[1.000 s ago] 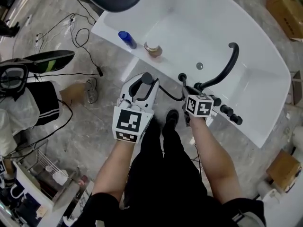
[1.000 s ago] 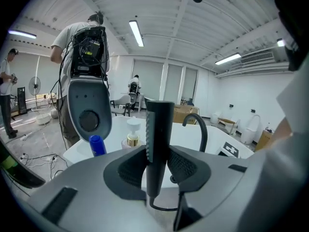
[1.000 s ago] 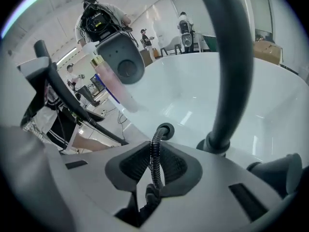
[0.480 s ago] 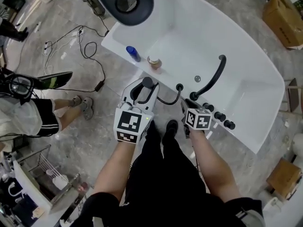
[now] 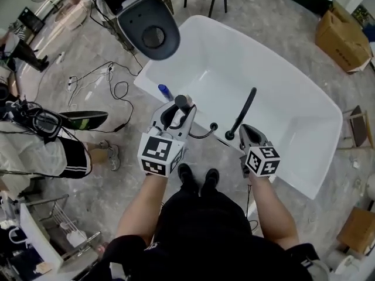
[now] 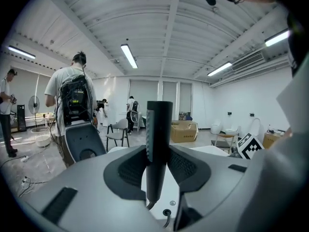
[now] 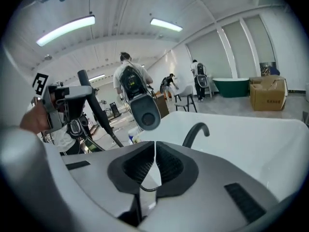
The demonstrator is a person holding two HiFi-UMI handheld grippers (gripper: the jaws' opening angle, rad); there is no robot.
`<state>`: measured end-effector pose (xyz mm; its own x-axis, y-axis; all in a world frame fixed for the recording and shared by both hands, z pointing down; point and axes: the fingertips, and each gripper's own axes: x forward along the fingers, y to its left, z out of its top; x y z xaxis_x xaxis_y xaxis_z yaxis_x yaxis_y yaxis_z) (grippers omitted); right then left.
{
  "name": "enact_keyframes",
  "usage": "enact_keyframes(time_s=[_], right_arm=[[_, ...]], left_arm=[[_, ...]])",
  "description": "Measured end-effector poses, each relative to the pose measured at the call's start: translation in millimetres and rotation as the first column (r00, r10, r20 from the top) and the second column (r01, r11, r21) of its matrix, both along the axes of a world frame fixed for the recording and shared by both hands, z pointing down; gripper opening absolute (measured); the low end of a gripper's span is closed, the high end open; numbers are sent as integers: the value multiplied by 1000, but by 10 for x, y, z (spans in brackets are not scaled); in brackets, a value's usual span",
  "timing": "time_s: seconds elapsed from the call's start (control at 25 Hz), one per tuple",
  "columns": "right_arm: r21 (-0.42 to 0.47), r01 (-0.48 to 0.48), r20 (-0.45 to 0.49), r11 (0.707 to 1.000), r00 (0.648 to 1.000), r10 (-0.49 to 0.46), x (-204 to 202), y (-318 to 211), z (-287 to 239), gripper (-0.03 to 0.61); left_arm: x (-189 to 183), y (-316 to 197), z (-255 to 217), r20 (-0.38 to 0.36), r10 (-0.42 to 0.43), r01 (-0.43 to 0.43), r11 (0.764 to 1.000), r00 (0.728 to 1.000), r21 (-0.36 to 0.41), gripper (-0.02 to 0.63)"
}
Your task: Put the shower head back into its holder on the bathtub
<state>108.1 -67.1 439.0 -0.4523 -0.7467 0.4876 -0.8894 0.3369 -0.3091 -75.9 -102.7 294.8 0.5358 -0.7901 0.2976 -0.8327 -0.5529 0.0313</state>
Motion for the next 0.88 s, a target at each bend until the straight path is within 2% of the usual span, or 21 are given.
enact_keyframes(time_s=[0.16, 0.4, 0.6, 0.88], right_arm=[[103, -15, 58, 995, 998, 9, 216, -37, -523, 17], [210, -18, 85, 978, 996, 0, 403, -21, -1034, 14], [245, -7, 74, 969, 997, -12, 437, -101, -1269, 14], [254, -61, 79, 965, 996, 42, 438, -261, -1393, 14]], left_arm=[[233, 46, -328, 5, 21, -21, 999, 1000, 46, 143], [361, 148, -397, -2, 7, -7, 998, 1000, 70, 143], [306, 97, -546, -36, -4, 7, 995, 999, 98, 143], [192, -181, -689, -60, 23, -15, 993, 998, 121, 141]])
